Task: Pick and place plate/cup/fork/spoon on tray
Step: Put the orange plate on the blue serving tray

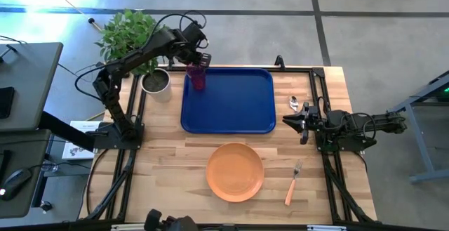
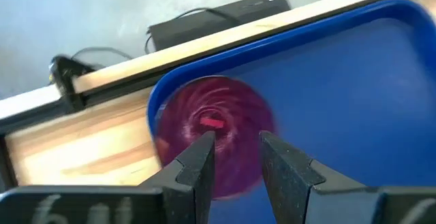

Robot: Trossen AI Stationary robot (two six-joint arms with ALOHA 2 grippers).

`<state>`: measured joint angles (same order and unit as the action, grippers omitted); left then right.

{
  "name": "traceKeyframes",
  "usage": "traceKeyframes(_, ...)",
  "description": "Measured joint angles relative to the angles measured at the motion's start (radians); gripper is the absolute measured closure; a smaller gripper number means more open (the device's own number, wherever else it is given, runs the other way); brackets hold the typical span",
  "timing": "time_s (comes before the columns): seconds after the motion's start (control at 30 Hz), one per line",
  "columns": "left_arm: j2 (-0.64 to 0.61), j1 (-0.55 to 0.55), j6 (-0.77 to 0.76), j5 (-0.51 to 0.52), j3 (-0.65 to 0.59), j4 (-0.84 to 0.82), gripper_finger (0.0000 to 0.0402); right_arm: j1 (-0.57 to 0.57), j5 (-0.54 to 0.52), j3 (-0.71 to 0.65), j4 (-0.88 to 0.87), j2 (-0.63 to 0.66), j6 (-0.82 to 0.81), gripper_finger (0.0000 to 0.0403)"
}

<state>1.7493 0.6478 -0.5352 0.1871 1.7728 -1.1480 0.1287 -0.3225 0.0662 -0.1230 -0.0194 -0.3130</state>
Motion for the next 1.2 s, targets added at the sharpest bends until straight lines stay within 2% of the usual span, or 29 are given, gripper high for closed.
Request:
traceKeyframes(0.23, 0.0, -0.081, 0.046, -0.007, 0.056, 0.0, 0.0296, 0.0, 0.0, 0.0, 0.022, 0.0, -0.047, 0.034)
traceKeyframes(0.47, 0.0, -0.17, 0.076, -0.115, 0.108, 0.0, 0.0296, 0.0, 0.0, 0.0, 0.085, 0.0, -0.29, 0.034)
traceKeyframes(0.67, -0.004, -0.246, 0.127, -0.175, 0.158, 0.001, 0.0296, 0.0, 0.0, 0.0, 0.089, 0.0, -0.288, 0.034)
traceKeyframes(0.8, -0.023, -0.285, 0.137, -0.253, 0.168, 0.001, 0.0296, 0.0, 0.0, 0.0, 0.106, 0.0, -0.318, 0.034)
traceKeyframes(0.97, -0.072, -0.34, 0.147, -0.286, 0.168, -0.002, 0.0296, 0.0, 0.0, 0.0, 0.232, 0.0, -0.36, 0.034)
traceKeyframes(1.2, -0.137, -0.441, 0.147, -0.247, 0.165, -0.006, 0.0296, 0.0, 0.0, 0.002, 0.478, 0.0, -0.359, 0.034)
